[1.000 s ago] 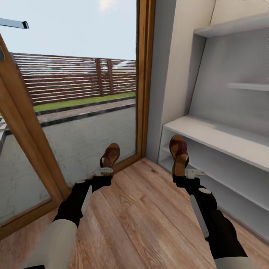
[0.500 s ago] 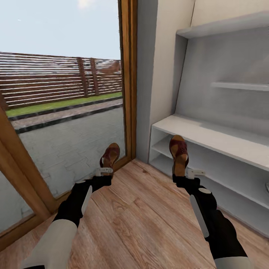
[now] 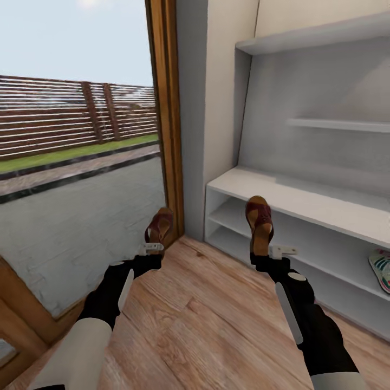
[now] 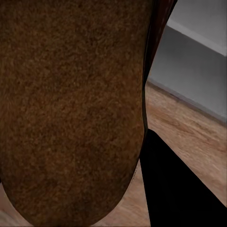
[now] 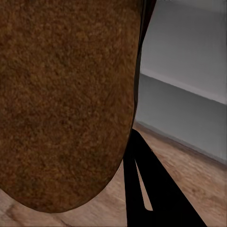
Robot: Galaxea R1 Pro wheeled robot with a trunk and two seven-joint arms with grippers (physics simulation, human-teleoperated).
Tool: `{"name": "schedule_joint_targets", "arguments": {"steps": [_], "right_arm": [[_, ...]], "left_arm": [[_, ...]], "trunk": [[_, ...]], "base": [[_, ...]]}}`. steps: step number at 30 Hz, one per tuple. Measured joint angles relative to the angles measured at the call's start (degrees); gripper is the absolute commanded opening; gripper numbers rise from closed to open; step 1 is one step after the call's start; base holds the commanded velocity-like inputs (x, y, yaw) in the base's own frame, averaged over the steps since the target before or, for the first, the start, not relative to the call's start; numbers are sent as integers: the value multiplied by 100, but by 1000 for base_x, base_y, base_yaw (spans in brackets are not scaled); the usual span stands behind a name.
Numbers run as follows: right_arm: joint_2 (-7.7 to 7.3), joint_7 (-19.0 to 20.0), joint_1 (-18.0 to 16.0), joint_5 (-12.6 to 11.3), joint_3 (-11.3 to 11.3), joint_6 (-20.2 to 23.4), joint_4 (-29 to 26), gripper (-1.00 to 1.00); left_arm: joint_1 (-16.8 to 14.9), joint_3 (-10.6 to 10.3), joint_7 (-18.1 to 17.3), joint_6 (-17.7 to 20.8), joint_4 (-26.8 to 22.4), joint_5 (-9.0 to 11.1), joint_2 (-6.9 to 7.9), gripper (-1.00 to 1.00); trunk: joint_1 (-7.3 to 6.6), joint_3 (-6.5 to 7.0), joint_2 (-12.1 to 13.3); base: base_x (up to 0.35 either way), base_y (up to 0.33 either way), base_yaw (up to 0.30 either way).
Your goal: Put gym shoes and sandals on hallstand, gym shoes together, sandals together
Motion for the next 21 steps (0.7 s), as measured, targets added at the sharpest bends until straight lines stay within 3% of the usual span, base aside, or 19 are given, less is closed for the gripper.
{"name": "schedule_joint_targets", "arguments": {"steps": [8,17,21], "right_arm": [[1,1,-1,0,0,-1,2,-100],[0,0,0,1,0,0,0,-100],[0,0,0,-1,0,2,-1,-100]], "left_arm": [[1,0,0,2,0,0,-3,-100],[0,0,0,0,3,7,-3,-100],[0,-1,0,-3,5,5,-2,-100]], "trunk": [[1,0,0],[2,0,0],[3,0,0]], "base": [[197,294,-66],[82,283,-229],[3,86,-250]]}}
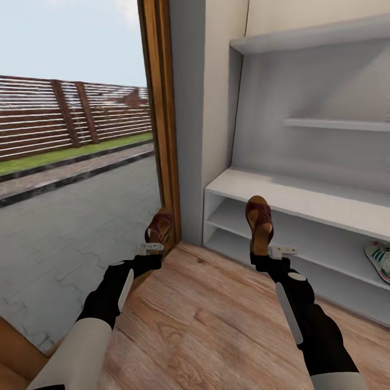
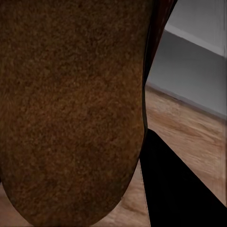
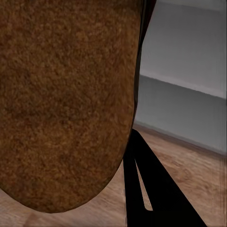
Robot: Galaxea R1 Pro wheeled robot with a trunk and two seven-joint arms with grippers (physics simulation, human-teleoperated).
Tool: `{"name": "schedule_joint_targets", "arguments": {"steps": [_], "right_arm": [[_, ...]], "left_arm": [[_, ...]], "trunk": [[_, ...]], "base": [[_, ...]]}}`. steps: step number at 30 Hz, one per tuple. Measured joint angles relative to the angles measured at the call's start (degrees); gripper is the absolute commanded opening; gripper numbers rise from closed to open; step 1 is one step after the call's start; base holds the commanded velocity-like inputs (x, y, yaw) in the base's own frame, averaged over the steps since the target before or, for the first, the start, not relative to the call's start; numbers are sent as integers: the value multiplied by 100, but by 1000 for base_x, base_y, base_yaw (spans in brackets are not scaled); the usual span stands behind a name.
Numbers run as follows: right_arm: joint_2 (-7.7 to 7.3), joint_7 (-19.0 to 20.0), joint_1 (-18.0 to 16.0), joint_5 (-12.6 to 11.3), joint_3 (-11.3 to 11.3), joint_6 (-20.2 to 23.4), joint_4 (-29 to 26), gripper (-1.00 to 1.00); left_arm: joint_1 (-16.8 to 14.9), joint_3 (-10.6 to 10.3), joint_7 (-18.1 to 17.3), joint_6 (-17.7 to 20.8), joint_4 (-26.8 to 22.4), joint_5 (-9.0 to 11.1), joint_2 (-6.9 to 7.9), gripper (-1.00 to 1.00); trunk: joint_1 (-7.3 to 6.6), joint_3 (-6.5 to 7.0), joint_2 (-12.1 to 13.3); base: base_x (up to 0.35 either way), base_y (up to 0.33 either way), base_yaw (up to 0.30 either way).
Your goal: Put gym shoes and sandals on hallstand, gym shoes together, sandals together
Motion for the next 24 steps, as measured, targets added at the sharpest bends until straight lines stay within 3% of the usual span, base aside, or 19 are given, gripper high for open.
{"name": "schedule_joint_targets", "arguments": {"steps": [13,24], "right_arm": [[0,3,0,-6,0,0,7,-100],[0,0,0,-5,0,0,0,-100]], "left_arm": [[0,0,0,0,2,-3,1,-100],[0,0,1,-1,2,-6,1,-100]], "trunk": [[0,0,0],[0,0,0]], "base": [[7,14,-250],[117,151,-250]]}}
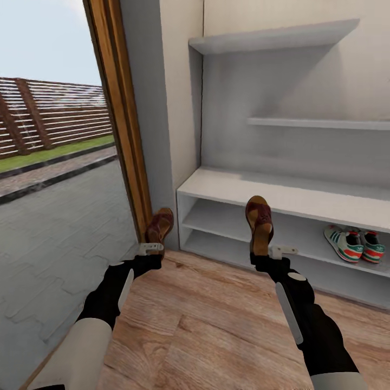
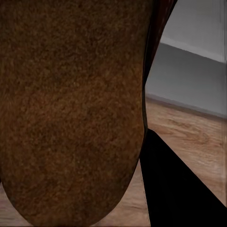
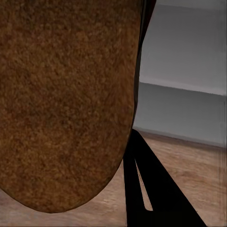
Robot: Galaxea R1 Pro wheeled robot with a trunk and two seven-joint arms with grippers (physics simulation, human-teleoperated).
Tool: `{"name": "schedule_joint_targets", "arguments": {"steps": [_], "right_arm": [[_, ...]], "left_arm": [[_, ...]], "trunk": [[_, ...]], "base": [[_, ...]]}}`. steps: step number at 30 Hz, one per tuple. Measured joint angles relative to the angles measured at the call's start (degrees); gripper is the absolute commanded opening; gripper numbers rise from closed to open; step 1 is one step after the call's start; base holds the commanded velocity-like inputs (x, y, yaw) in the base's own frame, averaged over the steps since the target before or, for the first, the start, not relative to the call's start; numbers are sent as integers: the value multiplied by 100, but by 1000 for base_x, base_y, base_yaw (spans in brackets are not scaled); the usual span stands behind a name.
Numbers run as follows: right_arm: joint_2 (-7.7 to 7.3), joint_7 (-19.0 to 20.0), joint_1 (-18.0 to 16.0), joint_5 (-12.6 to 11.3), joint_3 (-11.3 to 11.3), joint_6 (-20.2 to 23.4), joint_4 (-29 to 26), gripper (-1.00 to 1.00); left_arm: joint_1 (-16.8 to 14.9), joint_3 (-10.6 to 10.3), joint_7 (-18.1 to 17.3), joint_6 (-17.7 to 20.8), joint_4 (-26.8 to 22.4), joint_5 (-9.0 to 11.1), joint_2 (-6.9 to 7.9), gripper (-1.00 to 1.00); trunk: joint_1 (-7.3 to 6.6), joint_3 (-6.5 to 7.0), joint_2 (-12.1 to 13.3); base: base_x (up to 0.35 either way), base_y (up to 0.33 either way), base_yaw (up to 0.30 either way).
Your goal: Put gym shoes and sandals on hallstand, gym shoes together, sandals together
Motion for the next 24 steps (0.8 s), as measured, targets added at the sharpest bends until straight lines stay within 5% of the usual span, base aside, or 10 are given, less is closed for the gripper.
{"name": "schedule_joint_targets", "arguments": {"steps": [24], "right_arm": [[0,2,0,-2,0,0,0,-100]], "left_arm": [[0,0,2,0,0,0,1,-100]], "trunk": [[0,0,0]], "base": [[1,2,-250]]}}
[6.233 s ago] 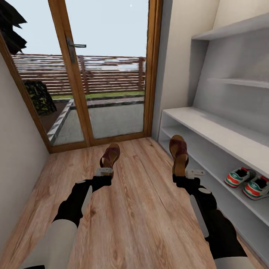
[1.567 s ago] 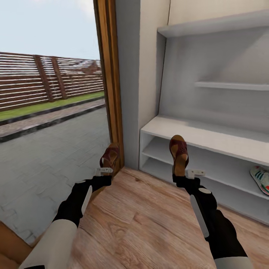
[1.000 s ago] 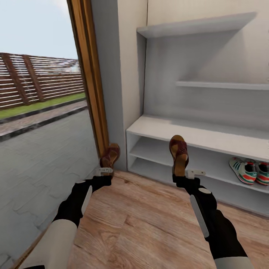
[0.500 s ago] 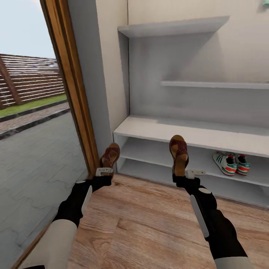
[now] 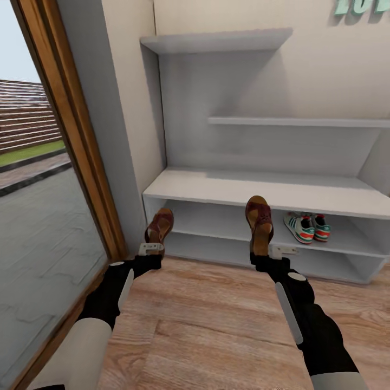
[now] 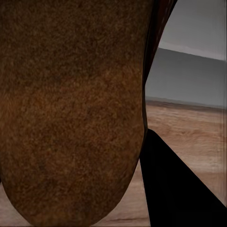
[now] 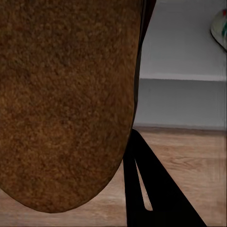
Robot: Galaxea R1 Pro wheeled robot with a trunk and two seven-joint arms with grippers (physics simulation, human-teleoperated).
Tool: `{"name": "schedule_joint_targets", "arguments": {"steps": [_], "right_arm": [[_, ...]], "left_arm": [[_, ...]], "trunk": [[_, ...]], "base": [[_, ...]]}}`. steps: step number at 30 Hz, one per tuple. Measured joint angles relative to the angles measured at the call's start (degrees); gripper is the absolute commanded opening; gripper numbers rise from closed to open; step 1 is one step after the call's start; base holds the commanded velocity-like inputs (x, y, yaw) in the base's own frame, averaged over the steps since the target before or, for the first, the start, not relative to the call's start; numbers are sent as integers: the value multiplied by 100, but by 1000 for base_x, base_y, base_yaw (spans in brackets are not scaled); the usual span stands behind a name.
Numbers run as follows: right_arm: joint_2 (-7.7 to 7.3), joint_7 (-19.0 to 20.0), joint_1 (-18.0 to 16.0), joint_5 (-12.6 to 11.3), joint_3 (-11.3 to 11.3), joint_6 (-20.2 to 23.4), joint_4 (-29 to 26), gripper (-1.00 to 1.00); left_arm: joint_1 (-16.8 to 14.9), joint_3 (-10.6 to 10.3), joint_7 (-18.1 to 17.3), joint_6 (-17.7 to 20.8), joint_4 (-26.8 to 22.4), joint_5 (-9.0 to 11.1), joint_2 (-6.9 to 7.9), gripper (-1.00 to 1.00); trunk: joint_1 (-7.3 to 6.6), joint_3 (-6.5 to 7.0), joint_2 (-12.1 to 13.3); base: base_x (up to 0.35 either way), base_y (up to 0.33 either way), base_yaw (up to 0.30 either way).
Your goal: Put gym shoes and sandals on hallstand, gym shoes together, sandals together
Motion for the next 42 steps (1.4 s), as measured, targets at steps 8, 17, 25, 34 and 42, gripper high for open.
{"name": "schedule_joint_targets", "arguments": {"steps": [8,17,25,34,42], "right_arm": [[0,2,0,0,0,0,0,-100],[1,1,-1,2,0,0,0,-100],[1,0,-1,6,0,0,7,-100],[1,8,-1,14,-1,-1,10,-100],[1,2,-1,12,0,-1,6,-100]], "left_arm": [[0,0,-2,0,0,0,-2,-100],[0,0,0,1,-1,6,1,-100],[1,0,-4,2,-2,9,-2,-100],[1,0,-3,-1,-2,8,-3,-100],[1,0,-2,-1,-2,8,-3,-100]], "trunk": [[0,0,0],[0,0,0],[0,0,0],[0,0,0],[0,0,0]], "base": [[0,0,-250],[0,0,-186],[0,0,-15],[0,0,0],[0,0,0]]}}
